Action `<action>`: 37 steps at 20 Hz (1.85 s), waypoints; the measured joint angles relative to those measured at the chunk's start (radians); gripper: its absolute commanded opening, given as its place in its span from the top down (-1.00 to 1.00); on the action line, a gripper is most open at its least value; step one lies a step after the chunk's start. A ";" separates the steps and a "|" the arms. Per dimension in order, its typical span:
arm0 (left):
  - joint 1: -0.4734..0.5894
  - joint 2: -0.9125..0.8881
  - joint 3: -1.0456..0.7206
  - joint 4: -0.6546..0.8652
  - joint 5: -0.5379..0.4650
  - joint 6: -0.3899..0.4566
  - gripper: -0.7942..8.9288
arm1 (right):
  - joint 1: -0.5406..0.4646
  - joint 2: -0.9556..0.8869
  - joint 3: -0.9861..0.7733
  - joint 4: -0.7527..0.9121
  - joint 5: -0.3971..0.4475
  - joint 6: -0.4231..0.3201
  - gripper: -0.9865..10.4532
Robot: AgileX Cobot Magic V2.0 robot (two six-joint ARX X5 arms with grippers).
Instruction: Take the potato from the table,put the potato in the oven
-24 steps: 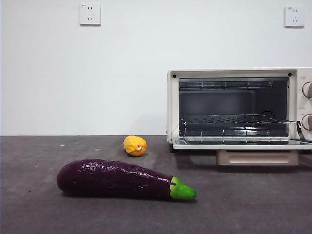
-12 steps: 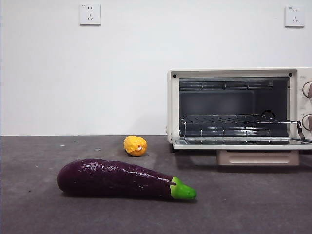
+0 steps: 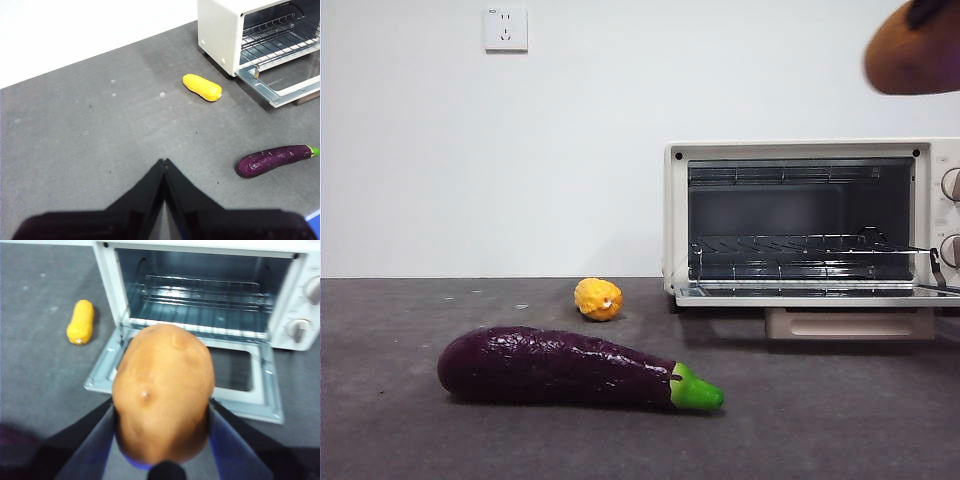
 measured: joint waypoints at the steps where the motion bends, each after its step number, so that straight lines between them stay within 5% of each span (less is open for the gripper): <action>1: 0.000 0.001 0.000 0.000 0.000 0.000 0.85 | -0.036 0.017 -0.005 0.040 -0.038 -0.018 0.56; 12: 0.000 0.003 0.000 0.000 0.000 -0.027 0.85 | -0.487 0.372 -0.011 0.461 -0.476 -0.163 0.56; 22: 0.000 0.058 0.000 0.000 -0.078 -0.044 0.85 | -0.521 0.815 0.171 0.643 -0.501 -0.192 0.53; 32: 0.000 0.148 0.000 0.013 -0.115 -0.040 0.85 | -0.521 1.014 0.328 0.683 -0.473 -0.192 0.53; 37: 0.000 0.172 0.000 0.039 -0.115 -0.032 0.85 | -0.527 1.028 0.332 0.713 -0.467 -0.187 0.26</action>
